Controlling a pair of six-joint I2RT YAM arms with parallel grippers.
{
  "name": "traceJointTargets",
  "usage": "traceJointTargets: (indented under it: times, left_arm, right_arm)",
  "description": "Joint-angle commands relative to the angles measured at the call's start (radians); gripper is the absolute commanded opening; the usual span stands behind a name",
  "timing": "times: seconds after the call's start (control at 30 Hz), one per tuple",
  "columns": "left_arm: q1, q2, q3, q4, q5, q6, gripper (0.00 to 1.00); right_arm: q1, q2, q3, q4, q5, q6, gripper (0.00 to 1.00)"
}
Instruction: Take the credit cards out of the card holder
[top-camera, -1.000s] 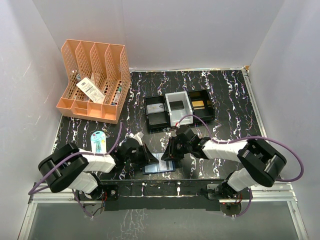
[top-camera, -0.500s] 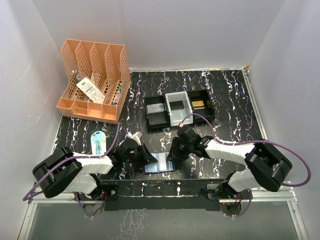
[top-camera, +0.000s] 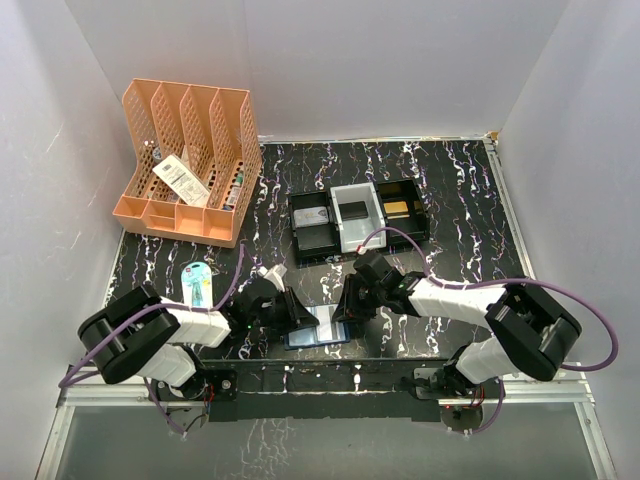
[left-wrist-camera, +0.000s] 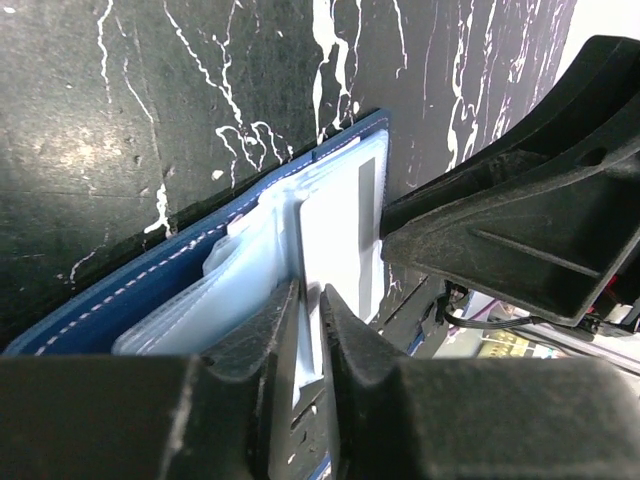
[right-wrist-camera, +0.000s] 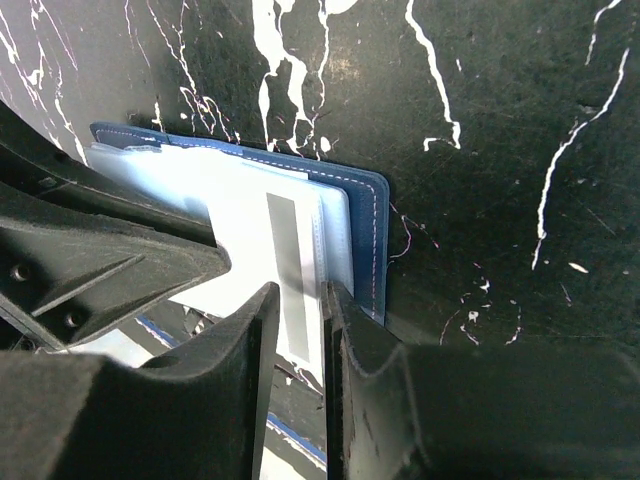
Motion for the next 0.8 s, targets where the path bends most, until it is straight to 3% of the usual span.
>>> traceJointTargets:
  times: [0.0,0.1,0.47,0.77]
  left_arm:
    - [-0.008,0.017,-0.011,0.07,0.023,-0.002,0.09]
    - [-0.01,0.011,-0.008,0.056,0.021,0.0,0.0]
    - [-0.01,-0.147,-0.02,-0.141,-0.066,0.029,0.0]
    - [-0.011,-0.178,-0.029,-0.18,-0.087,0.032,0.0]
  right_arm:
    - [0.006,0.032,-0.022,0.035,0.001,0.01,0.22]
    - [0.006,0.028,-0.021,0.025,0.012,0.009,0.21]
    - [0.006,0.049,-0.003,-0.015,0.055,-0.007,0.2]
    - [0.006,0.039,0.012,-0.017,0.048,-0.011,0.2]
